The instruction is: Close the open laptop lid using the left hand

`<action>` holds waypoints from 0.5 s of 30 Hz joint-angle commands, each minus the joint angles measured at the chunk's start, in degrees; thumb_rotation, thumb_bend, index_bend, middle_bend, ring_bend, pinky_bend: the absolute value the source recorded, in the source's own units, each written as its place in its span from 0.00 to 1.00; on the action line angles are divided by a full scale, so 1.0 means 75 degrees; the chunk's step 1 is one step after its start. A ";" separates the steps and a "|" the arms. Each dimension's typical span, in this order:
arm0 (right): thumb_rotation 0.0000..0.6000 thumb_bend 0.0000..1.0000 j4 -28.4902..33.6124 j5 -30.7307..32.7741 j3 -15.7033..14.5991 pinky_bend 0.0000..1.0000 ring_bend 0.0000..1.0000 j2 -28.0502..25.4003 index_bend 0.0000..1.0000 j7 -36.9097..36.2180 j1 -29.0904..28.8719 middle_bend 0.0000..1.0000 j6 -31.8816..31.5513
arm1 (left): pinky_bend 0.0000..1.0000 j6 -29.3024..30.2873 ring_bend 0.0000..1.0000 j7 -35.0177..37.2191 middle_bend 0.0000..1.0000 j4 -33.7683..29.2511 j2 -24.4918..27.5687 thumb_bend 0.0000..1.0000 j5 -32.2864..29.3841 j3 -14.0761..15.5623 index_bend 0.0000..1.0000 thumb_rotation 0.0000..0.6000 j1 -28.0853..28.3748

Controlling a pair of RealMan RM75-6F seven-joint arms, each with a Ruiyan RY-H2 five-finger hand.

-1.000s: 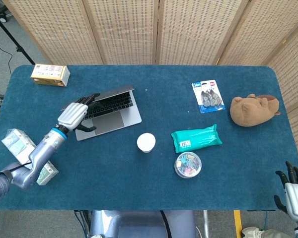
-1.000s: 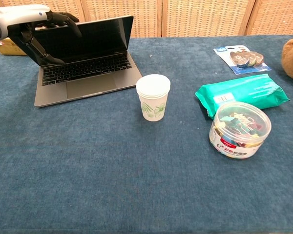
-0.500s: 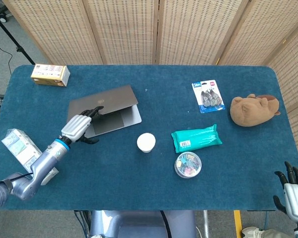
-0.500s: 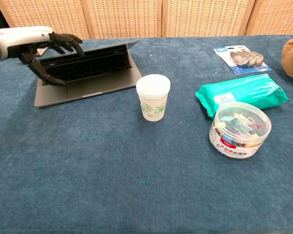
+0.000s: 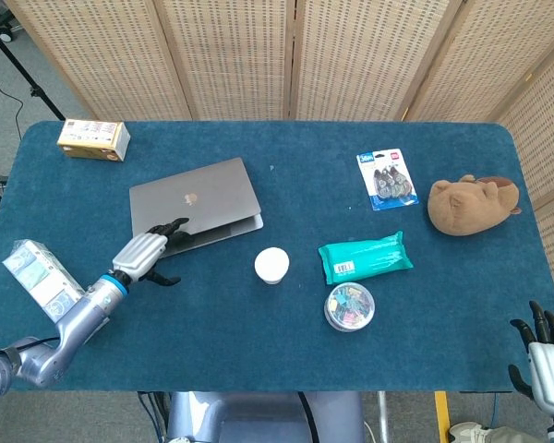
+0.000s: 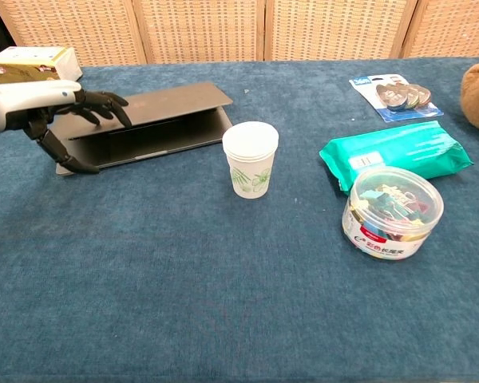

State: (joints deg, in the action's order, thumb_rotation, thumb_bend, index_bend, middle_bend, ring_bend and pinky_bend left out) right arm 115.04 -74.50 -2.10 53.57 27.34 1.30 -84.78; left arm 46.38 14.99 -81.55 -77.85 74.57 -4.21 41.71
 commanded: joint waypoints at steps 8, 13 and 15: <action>1.00 0.37 0.0007 0.0005 0.0003 0.00 0.00 -0.0011 0.22 -0.0014 0.0001 0.00 0.0030 | 0.14 -0.0129 0.12 -0.0008 0.08 0.0248 -0.0243 0.19 -0.0043 0.0287 0.26 1.00 -0.0262; 1.00 0.37 0.0013 -0.0006 -0.0004 0.00 0.00 -0.0015 0.22 -0.0020 -0.0001 0.00 0.0056 | 0.14 -0.0177 0.11 -0.0044 0.08 0.0475 -0.0400 0.19 -0.0024 0.0447 0.26 1.00 -0.0418; 1.00 0.37 0.0013 -0.0006 -0.0004 0.00 0.00 -0.0011 0.22 -0.0015 0.0001 0.00 0.0058 | 0.14 -0.0183 0.11 -0.0026 0.08 0.0506 -0.0409 0.19 -0.0021 0.0438 0.26 1.00 -0.0441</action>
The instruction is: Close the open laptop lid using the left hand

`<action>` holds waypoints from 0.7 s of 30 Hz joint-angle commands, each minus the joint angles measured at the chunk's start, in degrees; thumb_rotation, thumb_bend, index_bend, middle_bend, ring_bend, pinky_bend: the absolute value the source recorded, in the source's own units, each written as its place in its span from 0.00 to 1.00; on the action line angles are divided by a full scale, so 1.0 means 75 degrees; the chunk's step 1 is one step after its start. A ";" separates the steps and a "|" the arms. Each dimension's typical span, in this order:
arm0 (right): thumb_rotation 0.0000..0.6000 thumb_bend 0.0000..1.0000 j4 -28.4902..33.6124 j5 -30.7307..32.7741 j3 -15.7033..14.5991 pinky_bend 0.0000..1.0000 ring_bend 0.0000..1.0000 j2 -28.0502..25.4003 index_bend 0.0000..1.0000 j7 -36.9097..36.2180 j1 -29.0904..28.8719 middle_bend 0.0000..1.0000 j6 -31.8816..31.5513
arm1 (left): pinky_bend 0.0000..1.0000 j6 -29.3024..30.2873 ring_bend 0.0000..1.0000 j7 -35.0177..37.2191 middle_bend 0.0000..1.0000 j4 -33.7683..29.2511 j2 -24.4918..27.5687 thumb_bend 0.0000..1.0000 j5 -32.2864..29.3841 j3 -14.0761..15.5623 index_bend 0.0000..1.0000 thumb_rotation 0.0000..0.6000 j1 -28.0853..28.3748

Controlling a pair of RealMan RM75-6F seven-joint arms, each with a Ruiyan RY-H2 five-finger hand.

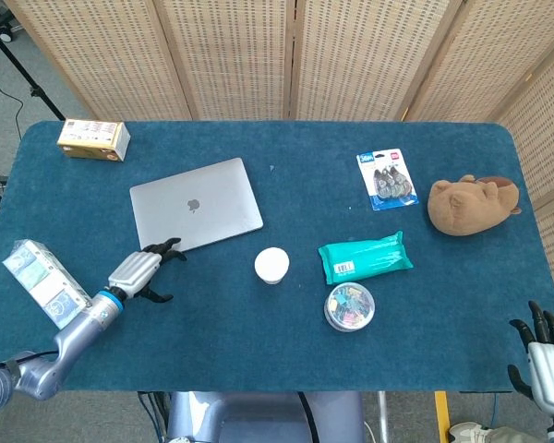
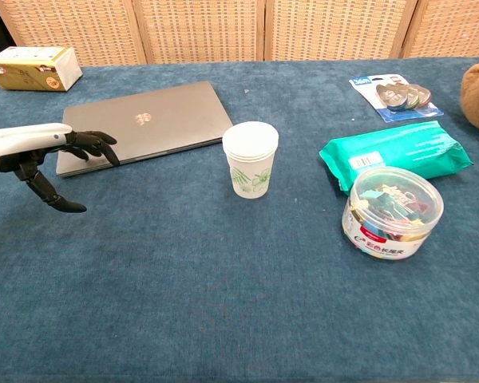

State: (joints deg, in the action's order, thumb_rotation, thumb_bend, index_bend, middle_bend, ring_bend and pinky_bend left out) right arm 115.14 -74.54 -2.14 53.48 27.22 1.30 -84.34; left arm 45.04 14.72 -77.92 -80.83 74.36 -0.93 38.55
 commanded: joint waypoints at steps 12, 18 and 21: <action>1.00 0.37 -0.0029 0.0004 0.0015 0.00 0.00 0.0033 0.22 0.0015 -0.0003 0.00 0.0012 | 0.14 0.0654 0.11 -0.0217 0.08 -0.0716 0.0878 0.19 0.0433 -0.0834 0.26 1.00 0.0322; 1.00 0.37 -0.0045 -0.0012 0.0013 0.00 0.00 0.0026 0.22 -0.0019 -0.0008 0.00 0.0038 | 0.14 0.1271 0.11 -0.0963 0.08 -0.1691 0.2009 0.19 0.0290 -0.1236 0.26 1.00 0.0186; 1.00 0.37 -0.0049 0.0001 0.0039 0.00 0.00 0.0008 0.22 -0.0072 -0.0018 0.00 0.0045 | 0.14 0.1761 0.12 -0.1328 0.08 -0.2342 0.2568 0.19 0.0184 -0.1112 0.26 1.00 -0.0262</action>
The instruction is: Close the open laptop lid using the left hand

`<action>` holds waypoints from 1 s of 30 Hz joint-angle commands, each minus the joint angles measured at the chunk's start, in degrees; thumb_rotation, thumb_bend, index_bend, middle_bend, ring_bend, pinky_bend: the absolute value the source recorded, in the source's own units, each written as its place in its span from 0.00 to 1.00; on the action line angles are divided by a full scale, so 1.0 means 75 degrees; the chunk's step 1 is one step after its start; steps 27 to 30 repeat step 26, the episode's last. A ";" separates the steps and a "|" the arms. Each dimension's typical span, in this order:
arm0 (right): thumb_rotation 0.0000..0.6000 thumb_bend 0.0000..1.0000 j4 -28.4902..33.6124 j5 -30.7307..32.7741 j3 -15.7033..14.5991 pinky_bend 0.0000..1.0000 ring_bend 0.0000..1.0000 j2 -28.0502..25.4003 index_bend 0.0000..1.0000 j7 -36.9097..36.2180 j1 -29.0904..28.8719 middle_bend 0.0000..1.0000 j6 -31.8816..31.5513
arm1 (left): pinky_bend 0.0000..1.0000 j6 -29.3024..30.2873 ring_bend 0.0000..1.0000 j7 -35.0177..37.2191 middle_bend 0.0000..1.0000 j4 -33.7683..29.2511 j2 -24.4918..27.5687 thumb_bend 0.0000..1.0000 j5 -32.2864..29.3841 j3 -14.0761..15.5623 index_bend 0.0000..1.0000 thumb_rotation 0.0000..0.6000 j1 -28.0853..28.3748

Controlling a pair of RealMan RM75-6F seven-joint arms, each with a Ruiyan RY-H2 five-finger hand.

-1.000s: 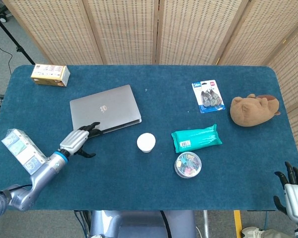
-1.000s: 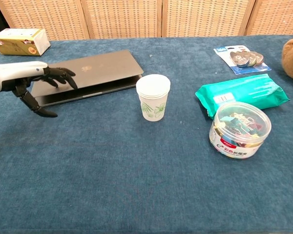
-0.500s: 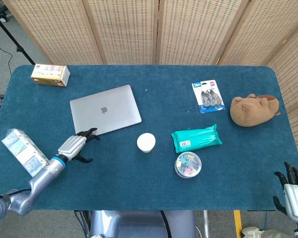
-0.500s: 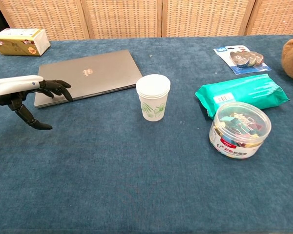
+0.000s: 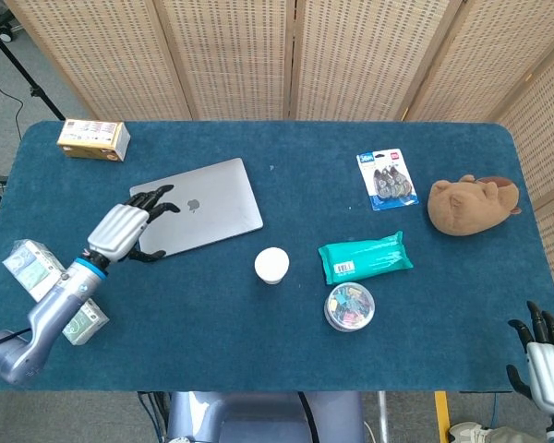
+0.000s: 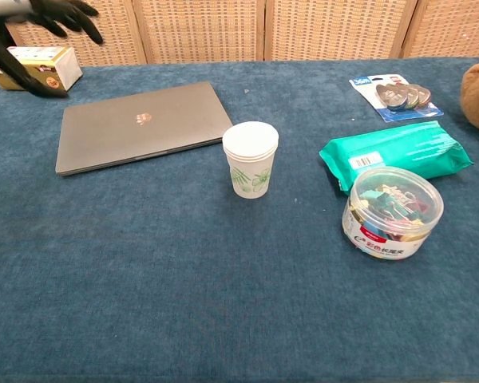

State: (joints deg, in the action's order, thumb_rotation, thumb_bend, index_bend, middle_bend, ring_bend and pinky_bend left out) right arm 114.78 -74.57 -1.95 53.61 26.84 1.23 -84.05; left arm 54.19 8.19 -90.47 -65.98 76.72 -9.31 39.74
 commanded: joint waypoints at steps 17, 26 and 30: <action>1.00 0.37 -0.0012 0.0171 0.0215 0.00 0.00 0.0186 0.22 0.0157 -0.0439 0.00 0.0500 | 0.14 0.4322 0.14 0.0410 0.08 -0.2135 0.1758 0.19 0.0876 0.1675 0.31 1.00 -0.4167; 1.00 0.37 -0.0036 0.0260 0.0220 0.00 0.00 0.0287 0.22 0.0300 -0.0558 0.00 0.0618 | 0.14 0.5045 0.14 0.0819 0.08 -0.1626 0.1314 0.19 0.1180 0.1940 0.31 1.00 -0.5017; 1.00 0.37 -0.0036 0.0260 0.0220 0.00 0.00 0.0287 0.22 0.0300 -0.0558 0.00 0.0618 | 0.14 0.5045 0.14 0.0819 0.08 -0.1626 0.1314 0.19 0.1180 0.1940 0.31 1.00 -0.5017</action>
